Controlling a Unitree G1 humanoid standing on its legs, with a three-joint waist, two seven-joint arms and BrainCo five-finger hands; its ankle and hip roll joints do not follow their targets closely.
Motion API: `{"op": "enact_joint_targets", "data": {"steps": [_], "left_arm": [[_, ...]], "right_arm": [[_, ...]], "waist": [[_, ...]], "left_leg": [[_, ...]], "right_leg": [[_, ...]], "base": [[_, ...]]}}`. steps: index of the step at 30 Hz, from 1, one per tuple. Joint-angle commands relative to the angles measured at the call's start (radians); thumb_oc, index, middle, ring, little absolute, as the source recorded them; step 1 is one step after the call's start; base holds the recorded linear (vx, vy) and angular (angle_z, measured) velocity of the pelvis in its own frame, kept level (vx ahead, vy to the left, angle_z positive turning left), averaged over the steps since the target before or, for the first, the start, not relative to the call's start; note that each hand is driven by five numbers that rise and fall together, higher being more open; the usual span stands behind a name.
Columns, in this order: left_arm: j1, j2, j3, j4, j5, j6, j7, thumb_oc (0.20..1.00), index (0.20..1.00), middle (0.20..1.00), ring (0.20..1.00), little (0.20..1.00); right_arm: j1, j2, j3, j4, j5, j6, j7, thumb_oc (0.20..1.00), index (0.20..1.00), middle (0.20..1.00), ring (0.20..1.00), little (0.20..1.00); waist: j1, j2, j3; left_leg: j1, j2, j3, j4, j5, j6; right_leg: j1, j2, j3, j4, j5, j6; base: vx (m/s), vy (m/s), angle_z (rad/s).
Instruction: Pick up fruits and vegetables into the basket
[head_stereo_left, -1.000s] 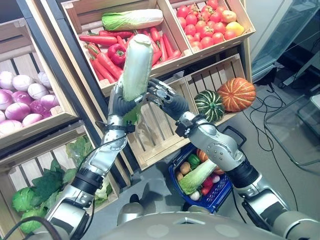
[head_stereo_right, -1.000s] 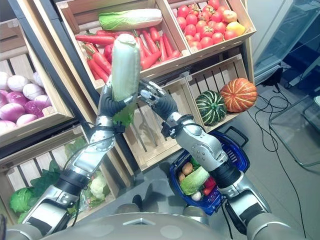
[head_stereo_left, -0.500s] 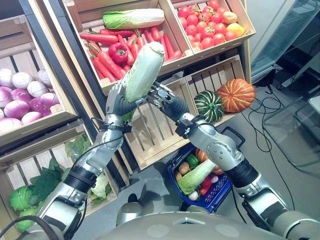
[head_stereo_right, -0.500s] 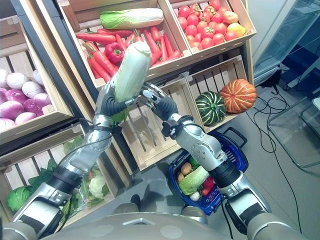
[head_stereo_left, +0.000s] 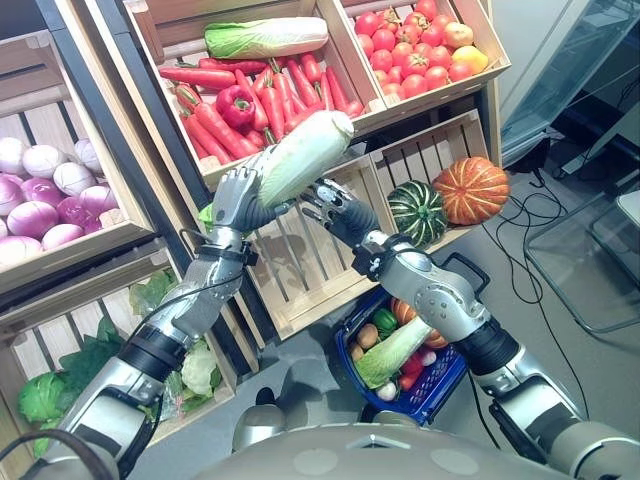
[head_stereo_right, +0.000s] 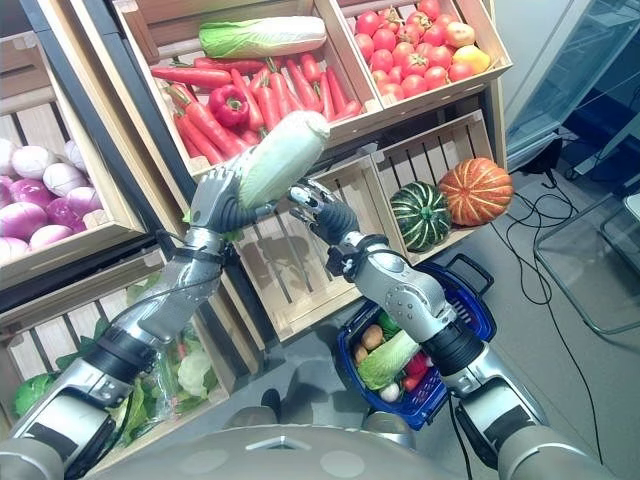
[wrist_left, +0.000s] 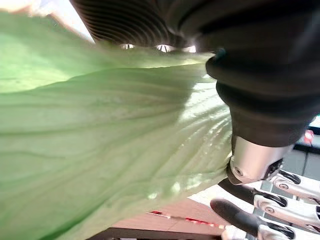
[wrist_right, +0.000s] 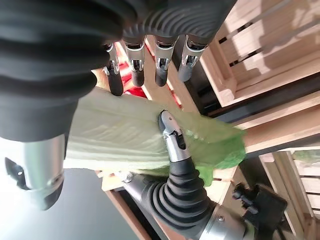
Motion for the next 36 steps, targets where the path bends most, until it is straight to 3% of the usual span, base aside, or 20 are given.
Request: {"op": "enact_joint_targets", "data": {"steps": [1, 2, 5, 17, 29, 36], "left_arm": [[-0.142, -0.043, -0.24, -0.103, 0.18, -0.055, -0.001, 0.2, 0.2, 0.2, 0.2, 0.2], [-0.146, -0.044, -0.253, -0.097, 0.207, -0.015, -0.011, 0.2, 0.2, 0.2, 0.2, 0.2], [-0.159, -0.048, -0.279, -0.081, 0.21, 0.026, -0.01, 0.2, 0.2, 0.2, 0.2, 0.2], [-0.173, -0.078, -0.326, -0.046, 0.278, 0.094, -0.027, 0.2, 0.2, 0.2, 0.2, 0.2], [-0.178, -0.103, -0.382, 0.004, 0.405, 0.129, -0.038, 0.2, 0.2, 0.2, 0.2, 0.2], [-0.188, -0.15, -0.455, 0.086, 0.485, 0.193, -0.058, 0.2, 0.2, 0.2, 0.2, 0.2]], "right_arm": [[-0.201, 0.139, 0.081, -0.052, 0.057, -0.014, 0.021, 1.0, 1.0, 1.0, 1.0, 1.0], [-0.207, 0.142, 0.085, -0.049, 0.068, -0.014, 0.004, 1.0, 1.0, 1.0, 1.0, 1.0], [-0.217, 0.155, 0.094, -0.039, 0.088, -0.017, -0.017, 1.0, 1.0, 1.0, 1.0, 1.0], [-0.25, 0.198, 0.1, -0.015, 0.142, -0.053, -0.094, 1.0, 1.0, 1.0, 1.0, 1.0], [-0.245, 0.23, 0.094, 0.027, 0.264, -0.137, -0.184, 1.0, 1.0, 1.0, 1.0, 1.0], [-0.253, 0.258, 0.094, 0.102, 0.303, -0.219, -0.249, 1.0, 1.0, 1.0, 1.0, 1.0]], "waist": [[-0.008, -0.025, -0.018], [-0.009, -0.024, -0.019], [-0.011, -0.021, -0.019], [-0.011, -0.016, -0.02], [-0.02, -0.012, -0.026], [-0.033, -0.013, -0.025]], "left_leg": [[0.013, -0.003, 0.069, 0.114, -0.176, 0.04], [0.012, -0.004, 0.07, 0.115, -0.176, 0.039], [0.012, -0.003, 0.07, 0.112, -0.174, 0.038], [0.008, -0.004, 0.072, 0.105, -0.169, 0.035], [0.007, -0.005, 0.079, 0.101, -0.166, 0.036], [0.006, -0.004, 0.087, 0.098, -0.164, 0.036]], "right_leg": [[-0.036, -0.073, 0.014, 0.054, -0.004, 0.065], [-0.036, -0.074, 0.013, 0.053, -0.004, 0.066], [-0.037, -0.075, 0.012, 0.052, -0.004, 0.067], [-0.038, -0.078, 0.007, 0.045, -0.003, 0.068], [-0.042, -0.079, 0.009, 0.042, 0.0, 0.069], [-0.049, -0.079, 0.015, 0.041, 0.003, 0.069]], "base": [[0.0, 0.0, 0.0], [0.0, 0.0, 0.0], [0.0, 0.0, 0.0], [0.0, 0.0, 0.0], [0.0, 0.0, 0.0], [-0.01, 0.002, -0.02]]}}
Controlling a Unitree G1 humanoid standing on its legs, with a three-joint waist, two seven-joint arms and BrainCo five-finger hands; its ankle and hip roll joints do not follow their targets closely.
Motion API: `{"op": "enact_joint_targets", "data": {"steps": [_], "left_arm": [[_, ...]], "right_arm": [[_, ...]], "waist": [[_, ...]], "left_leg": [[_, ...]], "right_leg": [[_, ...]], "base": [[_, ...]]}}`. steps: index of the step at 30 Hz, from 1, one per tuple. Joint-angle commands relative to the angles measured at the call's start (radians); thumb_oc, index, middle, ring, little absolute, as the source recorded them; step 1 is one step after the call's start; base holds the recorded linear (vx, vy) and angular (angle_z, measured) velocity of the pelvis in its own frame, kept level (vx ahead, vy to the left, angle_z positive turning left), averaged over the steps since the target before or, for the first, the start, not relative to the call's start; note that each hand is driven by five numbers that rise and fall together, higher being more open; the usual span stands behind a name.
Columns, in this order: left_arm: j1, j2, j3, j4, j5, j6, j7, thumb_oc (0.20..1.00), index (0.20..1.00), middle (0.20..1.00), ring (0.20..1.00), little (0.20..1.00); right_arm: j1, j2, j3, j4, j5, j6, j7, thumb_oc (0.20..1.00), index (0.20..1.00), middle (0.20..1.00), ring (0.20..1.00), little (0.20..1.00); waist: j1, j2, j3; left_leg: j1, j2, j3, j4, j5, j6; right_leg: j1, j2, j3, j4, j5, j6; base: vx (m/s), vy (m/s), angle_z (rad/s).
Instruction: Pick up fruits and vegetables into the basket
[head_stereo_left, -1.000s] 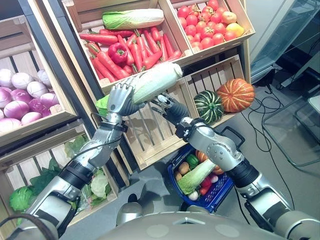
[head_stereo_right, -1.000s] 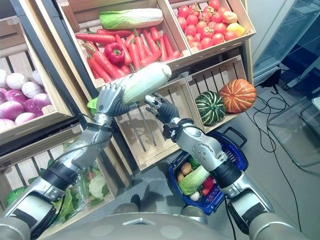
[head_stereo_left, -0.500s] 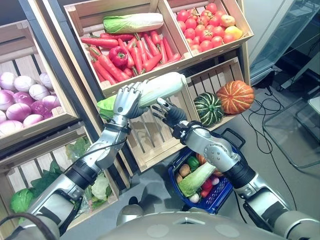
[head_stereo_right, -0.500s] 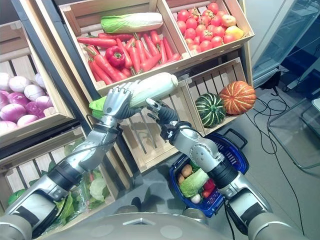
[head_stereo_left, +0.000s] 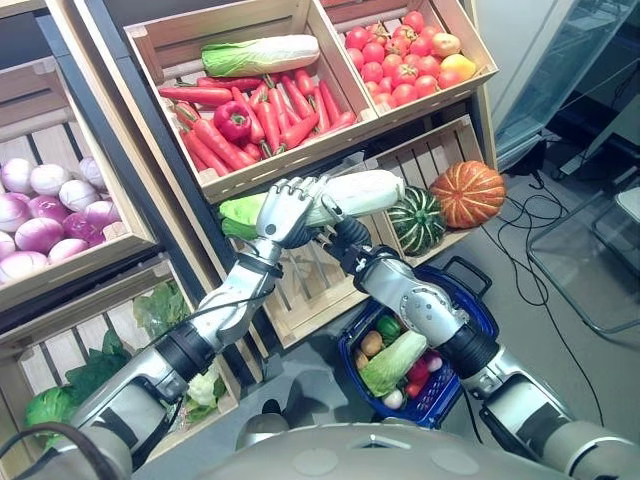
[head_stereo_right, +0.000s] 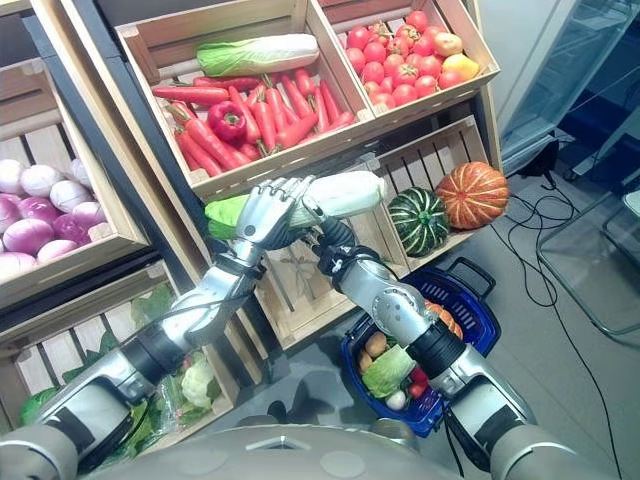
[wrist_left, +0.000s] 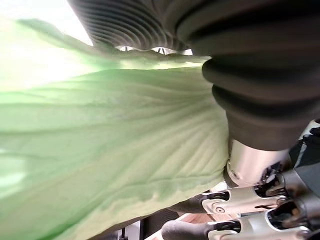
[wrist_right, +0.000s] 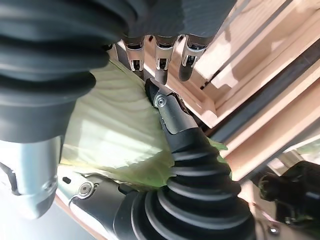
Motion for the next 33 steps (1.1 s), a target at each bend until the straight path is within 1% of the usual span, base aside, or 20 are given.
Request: {"op": "enact_joint_targets", "data": {"steps": [1, 2, 3, 10, 13, 14, 15, 16, 17, 18, 19, 20, 21, 23, 24, 25, 26, 30, 33], "left_arm": [[-0.097, -0.06, -0.193, 0.039, 0.109, -0.033, -0.029, 0.2, 0.2, 0.2, 0.2, 0.2], [-0.099, -0.065, -0.196, 0.044, 0.107, -0.028, -0.034, 0.2, 0.2, 0.2, 0.2, 0.2], [-0.099, -0.069, -0.2, 0.051, 0.098, -0.027, -0.033, 0.2, 0.2, 0.2, 0.2, 0.2], [-0.095, -0.096, -0.209, 0.09, 0.041, 0.007, -0.042, 0.2, 0.2, 0.2, 0.2, 0.2], [-0.09, -0.1, -0.206, 0.107, -0.011, 0.029, -0.036, 0.2, 0.2, 0.2, 0.2, 0.2], [-0.083, -0.102, -0.198, 0.112, -0.045, 0.038, -0.032, 0.263, 0.263, 0.263, 0.263, 0.263], [-0.079, -0.104, -0.192, 0.119, -0.078, 0.042, -0.03, 0.558, 0.558, 0.558, 0.558, 0.558], [-0.073, -0.107, -0.185, 0.126, -0.101, 0.046, -0.023, 0.821, 0.821, 0.821, 0.821, 0.821], [-0.067, -0.107, -0.177, 0.132, -0.143, 0.049, -0.022, 0.881, 0.881, 0.881, 0.881, 0.881], [-0.062, -0.107, -0.168, 0.138, -0.19, 0.05, -0.027, 0.849, 0.849, 0.849, 0.849, 0.849], [-0.052, -0.11, -0.16, 0.148, -0.21, 0.052, -0.018, 0.84, 0.84, 0.84, 0.84, 0.84], [-0.044, -0.11, -0.151, 0.159, -0.261, 0.05, -0.009, 0.887, 0.887, 0.887, 0.887, 0.887], [-0.037, -0.111, -0.143, 0.165, -0.326, 0.051, -0.013, 1.0, 1.0, 1.0, 1.0, 1.0], [-0.017, -0.114, -0.124, 0.184, -0.392, 0.043, -0.004, 1.0, 1.0, 1.0, 1.0, 1.0], [-0.007, -0.116, -0.116, 0.197, -0.452, 0.033, -0.003, 1.0, 1.0, 1.0, 1.0, 1.0], [0.005, -0.122, -0.103, 0.211, -0.544, 0.03, -0.014, 1.0, 1.0, 1.0, 1.0, 1.0], [0.016, -0.126, -0.09, 0.223, -0.594, 0.024, -0.016, 1.0, 1.0, 1.0, 1.0, 1.0], [0.049, -0.135, -0.045, 0.271, -0.713, 0.02, -0.019, 1.0, 1.0, 1.0, 1.0, 1.0], [0.069, -0.137, -0.017, 0.296, -0.765, -0.003, -0.005, 1.0, 1.0, 1.0, 1.0, 1.0]], "right_arm": [[-0.252, 0.197, 0.007, -0.026, 0.032, -0.094, 0.03, 1.0, 1.0, 1.0, 1.0, 1.0], [-0.254, 0.201, 0.005, -0.014, 0.029, -0.107, 0.034, 0.667, 0.667, 0.667, 0.667, 0.667], [-0.255, 0.206, -0.001, -0.004, 0.019, -0.119, 0.031, 0.2, 0.2, 0.2, 0.2, 0.2], [-0.259, 0.23, -0.017, 0.044, -0.067, -0.196, 0.065, 0.2, 0.2, 0.2, 0.2, 0.2], [-0.259, 0.229, -0.025, 0.054, -0.124, -0.214, 0.083, 0.2, 0.2, 0.2, 0.2, 0.2], [-0.256, 0.225, -0.028, 0.049, -0.152, -0.225, 0.085, 0.2, 0.2, 0.2, 0.2, 0.2], [-0.253, 0.224, -0.031, 0.047, -0.167, -0.233, 0.089, 0.2, 0.2, 0.2, 0.2, 0.2], [-0.25, 0.222, -0.034, 0.046, -0.174, -0.239, 0.097, 0.2, 0.2, 0.2, 0.2, 0.2], [-0.248, 0.221, -0.039, 0.043, -0.186, -0.247, 0.101, 0.2, 0.2, 0.2, 0.2, 0.2], [-0.245, 0.218, -0.043, 0.039, -0.201, -0.254, 0.102, 0.2, 0.2, 0.2, 0.2, 0.2], [-0.241, 0.215, -0.047, 0.036, -0.209, -0.258, 0.106, 0.2, 0.2, 0.2, 0.2, 0.2], [-0.236, 0.212, -0.052, 0.032, -0.212, -0.263, 0.114, 0.2, 0.2, 0.2, 0.2, 0.2], [-0.231, 0.21, -0.055, 0.028, -0.217, -0.267, 0.119, 0.2, 0.2, 0.2, 0.2, 0.2], [-0.221, 0.204, -0.063, 0.026, -0.234, -0.275, 0.132, 0.2, 0.2, 0.2, 0.2, 0.2], [-0.217, 0.202, -0.066, 0.024, -0.243, -0.275, 0.137, 0.2, 0.2, 0.2, 0.2, 0.2], [-0.212, 0.199, -0.069, 0.022, -0.25, -0.275, 0.146, 0.2, 0.2, 0.2, 0.2, 0.2], [-0.207, 0.195, -0.074, 0.021, -0.255, -0.274, 0.159, 0.2, 0.2, 0.2, 0.2, 0.2], [-0.189, 0.182, -0.09, 0.013, -0.282, -0.257, 0.212, 0.2, 0.2, 0.2, 0.2, 0.2], [-0.183, 0.166, -0.096, -0.003, -0.315, -0.248, 0.237, 0.2, 0.2, 0.2, 0.2, 0.2]], "waist": [[-0.019, -0.041, 0.03], [-0.019, -0.041, 0.03], [-0.019, -0.04, 0.029], [-0.018, -0.037, 0.023], [-0.017, -0.034, 0.023], [-0.016, -0.034, 0.022], [-0.016, -0.034, 0.021], [-0.015, -0.033, 0.021], [-0.014, -0.033, 0.022], [-0.013, -0.033, 0.022], [-0.012, -0.032, 0.023], [-0.012, -0.031, 0.024], [-0.011, -0.031, 0.024], [-0.01, -0.03, 0.025], [-0.01, -0.029, 0.025], [-0.009, -0.028, 0.026], [-0.008, -0.026, 0.027], [-0.006, -0.023, 0.028], [-0.005, -0.022, 0.03]], "left_leg": [[0.024, -0.003, 0.074, 0.095, -0.164, 0.035], [0.024, -0.003, 0.075, 0.095, -0.164, 0.035], [0.024, -0.004, 0.074, 0.093, -0.164, 0.035], [0.023, -0.003, 0.07, 0.092, -0.161, 0.033], [0.023, -0.004, 0.068, 0.093, -0.162, 0.033], [0.023, -0.004, 0.067, 0.092, -0.161, 0.033], [0.023, -0.004, 0.066, 0.092, -0.16, 0.032], [0.023, -0.004, 0.066, 0.092, -0.16, 0.032], [0.023, -0.004, 0.065, 0.092, -0.159, 0.032], [0.022, -0.004, 0.065, 0.093, -0.159, 0.032], [0.022, -0.003, 0.065, 0.094, -0.159, 0.032], [0.022, -0.003, 0.064, 0.093, -0.158, 0.032], [0.022, -0.004, 0.063, 0.094, -0.158, 0.032], [0.021, -0.004, 0.061, 0.096, -0.158, 0.032], [0.021, -0.004, 0.061, 0.098, -0.158, 0.033], [0.021, -0.003, 0.06, 0.099, -0.158, 0.033], [0.021, -0.003, 0.058, 0.1, -0.158, 0.034], [0.023, -0.004, 0.053, 0.103, -0.159, 0.036], [0.022, -0.003, 0.051, 0.108, -0.161, 0.036]], "right_leg": [[-0.019, -0.073, 0.003, 0.033, 0.003, 0.069], [-0.018, -0.073, 0.003, 0.032, 0.003, 0.068], [-0.017, -0.072, 0.003, 0.031, 0.003, 0.068], [-0.016, -0.072, 0.003, 0.029, 0.004, 0.066], [-0.014, -0.072, 0.002, 0.028, 0.004, 0.065], [-0.014, -0.071, 0.003, 0.027, 0.004, 0.064], [-0.013, -0.071, 0.003, 0.026, 0.005, 0.064], [-0.013, -0.071, 0.002, 0.025, 0.005, 0.064], [-0.012, -0.071, 0.002, 0.025, 0.006, 0.064], [-0.013, -0.071, 0.002, 0.026, 0.006, 0.064], [-0.013, -0.071, 0.001, 0.026, 0.006, 0.063], [-0.013, -0.071, 0.002, 0.027, 0.007, 0.063], [-0.013, -0.07, 0.002, 0.027, 0.006, 0.063], [-0.013, -0.069, 0.003, 0.028, 0.006, 0.062], [-0.013, -0.068, 0.004, 0.029, 0.005, 0.061], [-0.013, -0.068, 0.005, 0.03, 0.005, 0.06], [-0.012, -0.067, 0.006, 0.031, 0.004, 0.059], [-0.011, -0.064, 0.007, 0.035, 0.001, 0.057], [-0.012, -0.064, 0.007, 0.038, 0.0, 0.055]], "base": [[0.0, 0.0, 0.0], [0.0, 0.0, 0.0], [0.0, 0.0, 0.0], [0.0, 0.0, 0.0], [0.0, 0.0, 0.0], [0.0, 0.0, 0.0], [0.0, 0.0, 0.0], [0.0, 0.0, 0.0], [0.0, 0.0, 0.0], [0.0, 0.0, 0.0], [0.0, 0.0, 0.0], [0.0, 0.0, 0.0], [0.0, 0.0, 0.0], [0.0, 0.0, 0.0], [0.0, 0.0, 0.0], [0.0, 0.0, 0.0], [0.0, 0.0, 0.0], [0.0, 0.0, 0.0], [0.0, 0.0, 0.0]]}}
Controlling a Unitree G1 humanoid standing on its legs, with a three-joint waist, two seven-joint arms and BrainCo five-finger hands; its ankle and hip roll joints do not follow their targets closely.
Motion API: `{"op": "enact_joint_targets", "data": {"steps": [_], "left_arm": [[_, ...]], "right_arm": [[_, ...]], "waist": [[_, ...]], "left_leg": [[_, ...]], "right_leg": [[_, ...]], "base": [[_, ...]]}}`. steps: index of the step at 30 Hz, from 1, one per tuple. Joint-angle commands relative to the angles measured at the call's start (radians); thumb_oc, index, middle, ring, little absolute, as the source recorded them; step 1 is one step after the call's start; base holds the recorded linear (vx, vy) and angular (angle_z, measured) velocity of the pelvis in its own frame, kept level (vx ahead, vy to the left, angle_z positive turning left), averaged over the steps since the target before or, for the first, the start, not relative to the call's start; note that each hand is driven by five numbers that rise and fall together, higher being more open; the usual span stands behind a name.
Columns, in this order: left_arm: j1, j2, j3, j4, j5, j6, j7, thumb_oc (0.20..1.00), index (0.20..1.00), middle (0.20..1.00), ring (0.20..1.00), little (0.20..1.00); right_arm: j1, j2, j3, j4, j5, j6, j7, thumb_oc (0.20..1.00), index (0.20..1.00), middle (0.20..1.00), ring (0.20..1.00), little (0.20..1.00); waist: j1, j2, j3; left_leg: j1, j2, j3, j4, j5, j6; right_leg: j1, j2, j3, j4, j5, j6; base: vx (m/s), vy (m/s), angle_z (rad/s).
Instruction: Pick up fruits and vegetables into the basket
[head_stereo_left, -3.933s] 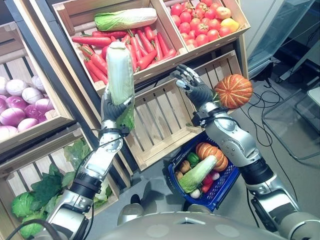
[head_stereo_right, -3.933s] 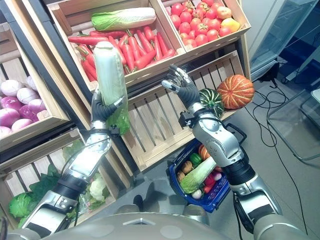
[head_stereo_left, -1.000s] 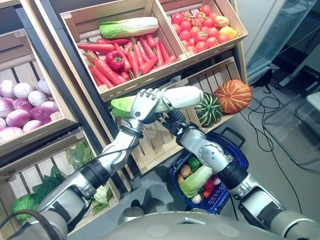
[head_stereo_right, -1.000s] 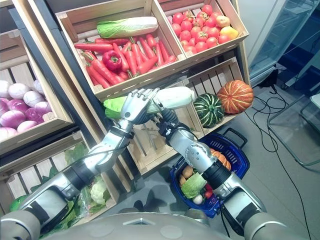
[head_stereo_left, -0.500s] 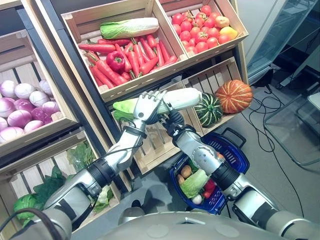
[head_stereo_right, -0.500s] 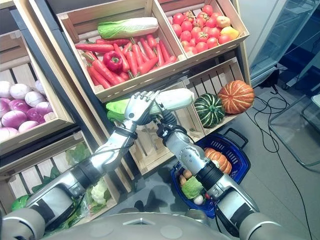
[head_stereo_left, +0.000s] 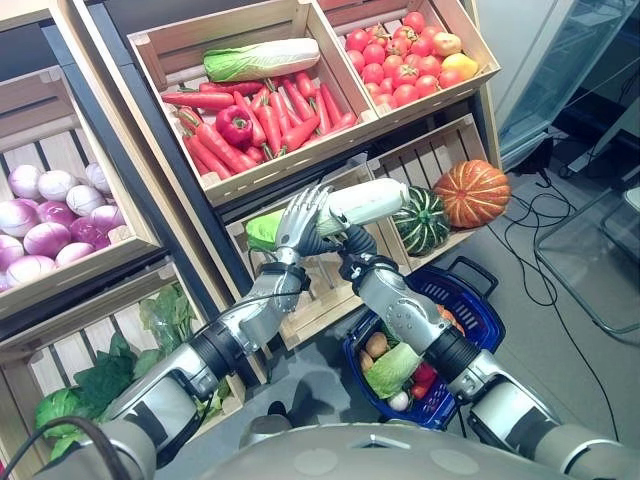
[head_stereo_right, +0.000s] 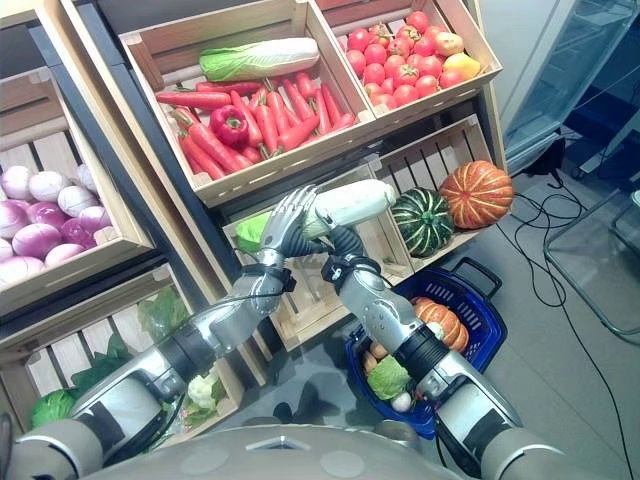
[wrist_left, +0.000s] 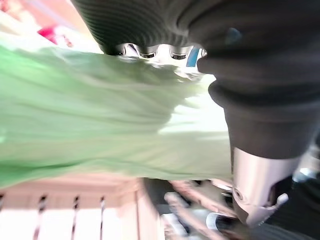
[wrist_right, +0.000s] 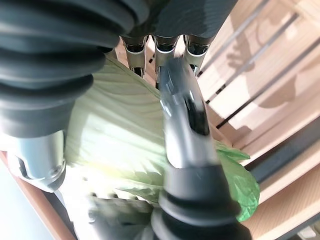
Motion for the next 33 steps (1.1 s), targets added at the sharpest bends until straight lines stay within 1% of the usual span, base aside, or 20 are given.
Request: {"op": "enact_joint_targets", "data": {"steps": [1, 3, 6, 8, 10, 15, 19, 22, 23, 26, 27, 28, 30, 31, 33], "left_arm": [[0.065, 0.001, -0.033, 0.14, -0.158, -0.016, -0.026, 1.0, 1.0, 1.0, 1.0, 1.0], [0.09, 0.0, -0.003, 0.147, -0.183, -0.012, -0.027, 1.0, 1.0, 1.0, 1.0, 1.0], [0.117, 0.019, 0.042, 0.127, -0.229, 0.0, -0.037, 1.0, 1.0, 1.0, 1.0, 1.0], [0.138, 0.032, 0.068, 0.125, -0.24, -0.006, -0.037, 1.0, 1.0, 1.0, 1.0, 1.0], [0.155, 0.045, 0.095, 0.118, -0.236, -0.006, -0.039, 1.0, 1.0, 1.0, 1.0, 1.0], [0.188, 0.065, 0.139, 0.123, -0.232, -0.027, -0.024, 1.0, 1.0, 1.0, 1.0, 1.0], [0.224, 0.088, 0.177, 0.117, -0.204, -0.097, -0.056, 1.0, 1.0, 1.0, 1.0, 1.0], [0.262, 0.119, 0.202, 0.098, -0.203, -0.163, -0.135, 1.0, 1.0, 1.0, 1.0, 1.0], [0.276, 0.138, 0.209, 0.081, -0.217, -0.2, -0.177, 1.0, 1.0, 1.0, 1.0, 1.0], [0.304, 0.171, 0.225, 0.05, -0.304, -0.265, -0.266, 1.0, 1.0, 1.0, 1.0, 1.0], [0.307, 0.176, 0.227, 0.043, -0.317, -0.274, -0.276, 1.0, 1.0, 1.0, 1.0, 1.0], [0.311, 0.184, 0.23, 0.032, -0.35, -0.294, -0.299, 1.0, 1.0, 1.0, 1.0, 1.0], [0.321, 0.197, 0.235, 0.005, -0.386, -0.316, -0.336, 1.0, 1.0, 1.0, 1.0, 1.0], [0.334, 0.204, 0.242, -0.018, -0.407, -0.338, -0.365, 1.0, 1.0, 1.0, 1.0, 1.0], [0.344, 0.209, 0.245, -0.04, -0.426, -0.353, -0.392, 1.0, 1.0, 1.0, 1.0, 1.0]], "right_arm": [[-0.203, 0.134, -0.122, -0.204, -0.049, -0.122, 0.186, 0.2, 0.2, 0.2, 0.2, 0.2], [-0.197, 0.12, -0.129, -0.22, -0.083, -0.113, 0.205, 0.2, 0.2, 0.2, 0.2, 0.2], [-0.191, 0.099, -0.143, -0.241, -0.147, -0.101, 0.209, 0.2, 0.2, 0.2, 0.2, 0.2], [-0.187, 0.082, -0.152, -0.253, -0.18, -0.093, 0.208, 0.2, 0.2, 0.2, 0.2, 0.2], [-0.186, 0.063, -0.166, -0.273, -0.192, -0.082, 0.205, 0.2, 0.2, 0.2, 0.2, 0.2], [-0.171, 0.03, -0.186, -0.296, -0.235, -0.085, 0.209, 0.2, 0.2, 0.2, 0.2, 0.2], [-0.14, -0.014, -0.223, -0.321, -0.336, -0.083, 0.179, 0.2, 0.2, 0.2, 0.2, 0.2], [-0.104, -0.072, -0.271, -0.34, -0.41, -0.099, 0.153, 0.2, 0.2, 0.2, 0.2, 0.2], [-0.087, -0.106, -0.3, -0.342, -0.429, -0.117, 0.143, 0.2, 0.2, 0.2, 0.2, 0.2], [-0.05, -0.166, -0.364, -0.338, -0.486, -0.169, 0.125, 0.2, 0.2, 0.2, 0.2, 0.2], [-0.046, -0.176, -0.375, -0.338, -0.506, -0.176, 0.115, 0.2, 0.2, 0.2, 0.2, 0.2], [-0.042, -0.196, -0.399, -0.337, -0.536, -0.187, 0.106, 0.2, 0.2, 0.2, 0.2, 0.2], [-0.032, -0.238, -0.442, -0.339, -0.589, -0.205, 0.083, 0.2, 0.2, 0.2, 0.2, 0.2], [-0.016, -0.27, -0.479, -0.338, -0.628, -0.221, 0.064, 0.2, 0.2, 0.2, 0.2, 0.2], [-0.002, -0.297, -0.51, -0.337, -0.653, -0.227, 0.035, 0.2, 0.2, 0.2, 0.2, 0.2]], "waist": [[-0.007, -0.058, 0.041], [-0.001, -0.057, 0.044], [0.007, -0.053, 0.046], [0.01, -0.05, 0.047], [0.013, -0.049, 0.049], [0.018, -0.048, 0.055], [0.019, -0.049, 0.063], [0.013, -0.048, 0.082], [0.008, -0.042, 0.106], [-0.008, -0.025, 0.161], [-0.011, -0.021, 0.171], [-0.02, -0.015, 0.197], [-0.033, -0.006, 0.238], [-0.044, 0.0, 0.271], [-0.053, 0.005, 0.295]], "left_leg": [[0.021, -0.003, 0.051, 0.11, -0.161, 0.036], [0.02, -0.004, 0.046, 0.113, -0.161, 0.037], [0.018, -0.006, 0.039, 0.117, -0.162, 0.036], [0.018, -0.007, 0.036, 0.118, -0.162, 0.037], [0.017, -0.007, 0.034, 0.119, -0.162, 0.037], [0.015, -0.006, 0.034, 0.126, -0.164, 0.038], [0.008, -0.003, 0.037, 0.133, -0.165, 0.039], [-0.011, 0.003, 0.041, 0.152, -0.168, 0.04], [-0.03, 0.006, 0.041, 0.169, -0.17, 0.041], [-0.077, 0.013, 0.036, 0.205, -0.172, 0.044], [-0.089, 0.015, 0.035, 0.213, -0.174, 0.045], [-0.106, 0.016, 0.034, 0.22, -0.172, 0.045], [-0.135, 0.017, 0.034, 0.235, -0.169, 0.045], [-0.16, 0.018, 0.035, 0.249, -0.166, 0.043], [-0.179, 0.019, 0.036, 0.26, -0.164, 0.041]], "right_leg": [[-0.012, -0.067, 0.005, 0.038, -0.001, 0.054], [-0.01, -0.065, 0.003, 0.039, -0.002, 0.051], [-0.008, -0.065, -0.001, 0.041, -0.004, 0.048], [-0.007, -0.065, -0.003, 0.042, -0.005, 0.046], [-0.007, -0.065, -0.004, 0.043, -0.006, 0.045], [-0.01, -0.065, -0.005, 0.052, -0.008, 0.042], [-0.019, -0.066, -0.006, 0.065, -0.013, 0.039], [-0.047, -0.068, -0.001, 0.095, -0.019, 0.038], [-0.072, -0.07, -0.001, 0.119, -0.025, 0.035], [-0.134, -0.074, 0.006, 0.175, -0.04, 0.028], [-0.148, -0.074, 0.009, 0.189, -0.045, 0.026], [-0.172, -0.073, 0.014, 0.207, -0.05, 0.023], [-0.21, -0.074, 0.021, 0.237, -0.058, 0.018], [-0.239, -0.072, 0.03, 0.26, -0.062, 0.013], [-0.26, -0.07, 0.033, 0.28, -0.069, 0.007]], "base": [[0.0, 0.0, 0.0], [0.0, 0.001, 0.02], [0.0, 0.006, 0.02], [0.0, 0.0, 0.0], [0.0, 0.0, 0.0], [0.0, 0.0, 0.0], [0.0, -0.009, 0.0], [-0.06, -0.052, 0.01], [-0.16, -0.046, 0.01], [-0.19, -0.041, -0.01], [-0.21, -0.039, 0.01], [-0.2, -0.031, -0.03], [-0.23, -0.043, -0.07], [-0.18, -0.048, -0.07], [-0.13, -0.059, -0.04]]}}
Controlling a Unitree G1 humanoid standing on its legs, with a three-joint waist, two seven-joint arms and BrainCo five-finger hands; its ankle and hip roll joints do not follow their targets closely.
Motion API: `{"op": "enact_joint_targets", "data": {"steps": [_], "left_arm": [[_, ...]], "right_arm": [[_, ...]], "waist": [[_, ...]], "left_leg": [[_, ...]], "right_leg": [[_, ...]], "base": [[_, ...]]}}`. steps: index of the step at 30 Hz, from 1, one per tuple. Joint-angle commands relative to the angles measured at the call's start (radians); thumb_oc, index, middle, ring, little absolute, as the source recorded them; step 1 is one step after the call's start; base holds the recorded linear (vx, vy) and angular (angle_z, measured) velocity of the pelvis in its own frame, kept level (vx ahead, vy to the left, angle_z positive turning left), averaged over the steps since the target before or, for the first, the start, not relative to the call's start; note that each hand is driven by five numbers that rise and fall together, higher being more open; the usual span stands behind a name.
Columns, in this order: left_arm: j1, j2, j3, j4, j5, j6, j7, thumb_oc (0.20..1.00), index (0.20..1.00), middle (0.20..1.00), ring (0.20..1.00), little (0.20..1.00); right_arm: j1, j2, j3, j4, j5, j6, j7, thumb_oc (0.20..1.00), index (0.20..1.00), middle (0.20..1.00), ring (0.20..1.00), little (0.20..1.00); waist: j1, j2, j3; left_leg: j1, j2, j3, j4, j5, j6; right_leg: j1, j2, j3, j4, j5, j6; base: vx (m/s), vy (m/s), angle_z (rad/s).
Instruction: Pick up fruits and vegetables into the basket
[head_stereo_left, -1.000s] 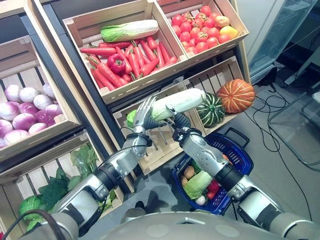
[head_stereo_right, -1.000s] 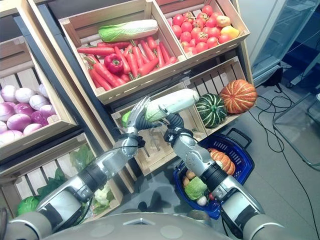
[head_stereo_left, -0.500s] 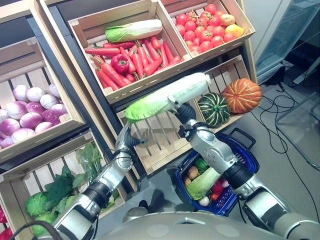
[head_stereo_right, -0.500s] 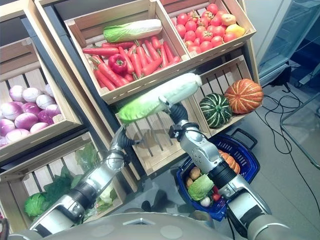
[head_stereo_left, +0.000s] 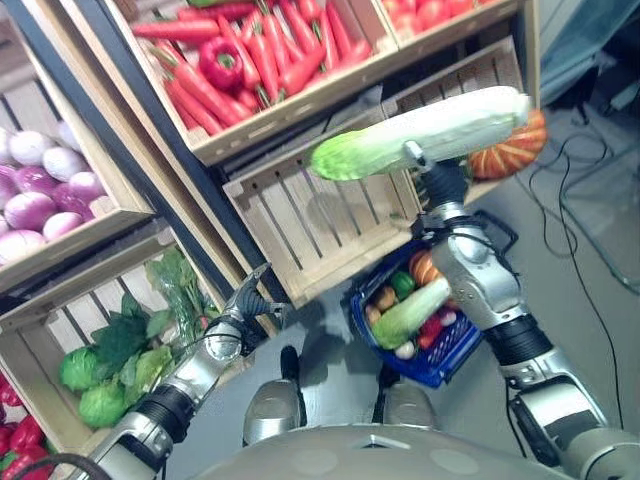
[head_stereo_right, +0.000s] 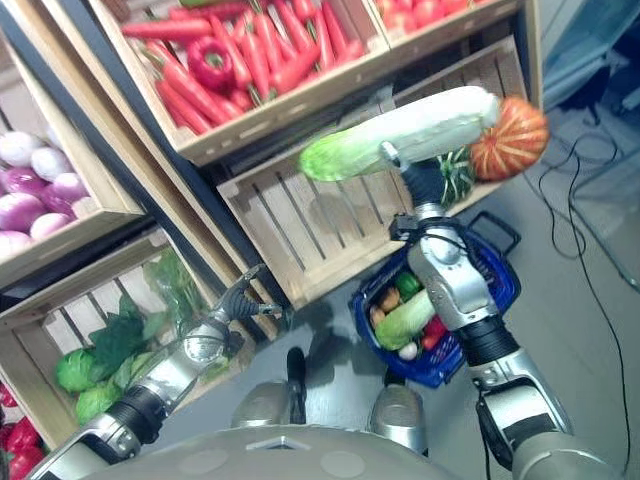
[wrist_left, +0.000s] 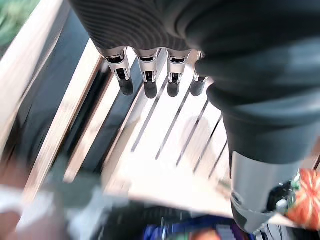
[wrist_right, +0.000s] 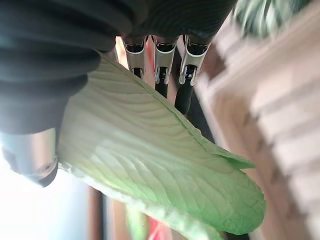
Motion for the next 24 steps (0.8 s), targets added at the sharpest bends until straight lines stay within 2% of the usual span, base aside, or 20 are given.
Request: {"op": "enact_joint_targets", "data": {"steps": [1, 4, 12, 16, 19, 21, 24], "left_arm": [[0.031, 0.049, 0.039, -0.107, -0.076, -0.092, -0.061, 1.0, 1.0, 1.0, 1.0, 1.0], [0.058, 0.056, 0.041, -0.13, -0.119, -0.113, -0.086, 1.0, 1.0, 1.0, 1.0, 1.0], [0.104, 0.043, 0.033, -0.123, -0.236, -0.134, -0.128, 1.0, 1.0, 1.0, 1.0, 1.0], [0.102, 0.042, 0.001, -0.109, -0.249, -0.144, -0.137, 1.0, 1.0, 1.0, 1.0, 1.0], [0.088, 0.042, -0.027, -0.1, -0.29, -0.146, -0.133, 1.0, 1.0, 1.0, 1.0, 1.0], [0.078, 0.043, -0.044, -0.093, -0.304, -0.151, -0.128, 1.0, 1.0, 1.0, 1.0, 1.0], [0.069, 0.041, -0.06, -0.088, -0.319, -0.15, -0.128, 1.0, 1.0, 1.0, 1.0, 1.0]], "right_arm": [[-0.018, -0.055, -0.099, -0.106, -0.109, -0.127, -0.062, 0.2, 0.2, 0.2, 0.2, 0.2], [0.031, -0.087, -0.153, -0.08, -0.152, -0.162, -0.114, 0.2, 0.2, 0.2, 0.2, 0.2], [0.133, -0.115, -0.251, 0.001, -0.128, -0.183, -0.23, 0.2, 0.2, 0.2, 0.2, 0.2], [0.121, -0.125, -0.244, 0.076, -0.093, -0.176, -0.23, 0.2, 0.2, 0.2, 0.2, 0.2], [0.065, -0.139, -0.214, 0.167, -0.041, -0.143, -0.194, 0.2, 0.2, 0.2, 0.2, 0.2], [0.018, -0.15, -0.201, 0.254, -0.005, -0.144, -0.172, 0.2, 0.2, 0.2, 0.2, 0.2], [-0.043, -0.167, -0.187, 0.335, 0.019, -0.125, -0.161, 0.2, 0.2, 0.2, 0.2, 0.2]], "waist": [[-0.035, -0.016, 0.052], [-0.049, -0.003, 0.095], [-0.075, 0.041, 0.173], [-0.072, 0.067, 0.177], [-0.058, 0.097, 0.177], [-0.041, 0.117, 0.177], [-0.023, 0.137, 0.177]], "left_leg": [[-0.009, 0.025, 0.05, 0.178, -0.172, 0.018], [-0.055, 0.03, 0.049, 0.205, -0.164, 0.012], [-0.146, 0.027, 0.047, 0.236, -0.138, -0.003], [-0.22, 0.02, 0.045, 0.258, -0.126, -0.006], [-0.289, 0.013, 0.041, 0.278, -0.114, -0.008], [-0.329, 0.001, 0.035, 0.283, -0.106, -0.007], [-0.365, -0.008, 0.029, 0.286, -0.097, -0.008]], "right_leg": [[-0.077, -0.04, 0.021, 0.17, -0.071, 0.005], [-0.127, -0.035, 0.025, 0.215, -0.082, -0.007], [-0.236, -0.034, 0.023, 0.3, -0.106, -0.025], [-0.317, -0.041, 0.02, 0.351, -0.118, -0.034], [-0.391, -0.052, 0.02, 0.399, -0.133, -0.042], [-0.433, -0.058, 0.02, 0.422, -0.14, -0.046], [-0.473, -0.065, 0.018, 0.445, -0.146, -0.049]], "base": [[-0.1, -0.065, -0.07], [-0.09, -0.061, -0.19], [-0.07, -0.045, -0.07], [-0.04, -0.043, -0.07], [-0.02, -0.036, 0.03], [-0.04, -0.038, 0.1], [-0.02, -0.018, 0.02]]}}
